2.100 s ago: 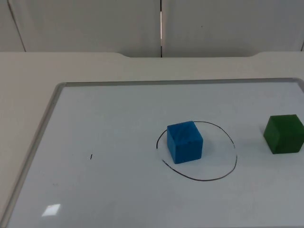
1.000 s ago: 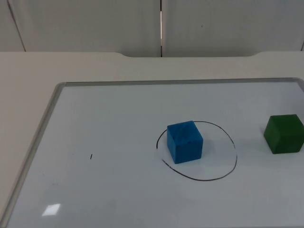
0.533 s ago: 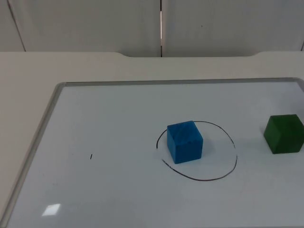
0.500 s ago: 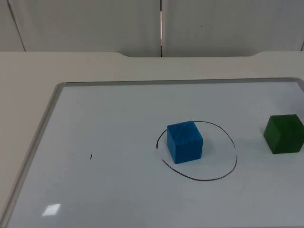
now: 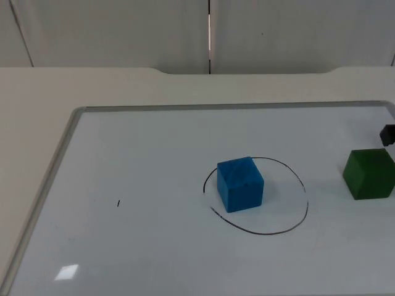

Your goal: Push the two cubes into the marked area.

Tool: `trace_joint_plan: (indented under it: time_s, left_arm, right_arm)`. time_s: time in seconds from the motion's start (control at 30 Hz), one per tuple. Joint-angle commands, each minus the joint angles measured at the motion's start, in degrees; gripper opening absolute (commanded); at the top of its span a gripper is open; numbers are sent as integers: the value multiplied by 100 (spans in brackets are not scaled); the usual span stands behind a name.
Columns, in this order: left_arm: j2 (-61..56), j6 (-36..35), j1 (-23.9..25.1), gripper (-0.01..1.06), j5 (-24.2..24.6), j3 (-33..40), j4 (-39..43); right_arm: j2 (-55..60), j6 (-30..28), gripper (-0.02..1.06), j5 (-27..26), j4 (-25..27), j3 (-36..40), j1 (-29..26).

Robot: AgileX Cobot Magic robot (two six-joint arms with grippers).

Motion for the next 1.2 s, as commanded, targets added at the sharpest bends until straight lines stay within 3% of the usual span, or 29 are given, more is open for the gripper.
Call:
trace_joint_plan:
  time_s: [0.0,0.23,0.57,1.17]
  left_arm:
    - [-28,-39,4,0,-60,29,15]
    - [-28,-39,4,0,-60,29,15]
    - [-28,-39,4,0,-60,29,15]
    - [-28,-39,4,0,-60,29,15]
  right_arm:
    - [6,-6,0,20,4,-29,84]
    - [6,61,0,31,45,-29,278]
    - [6,56,0,38,524,-29,332]
    - [6,56,0,231,481,-29,490]
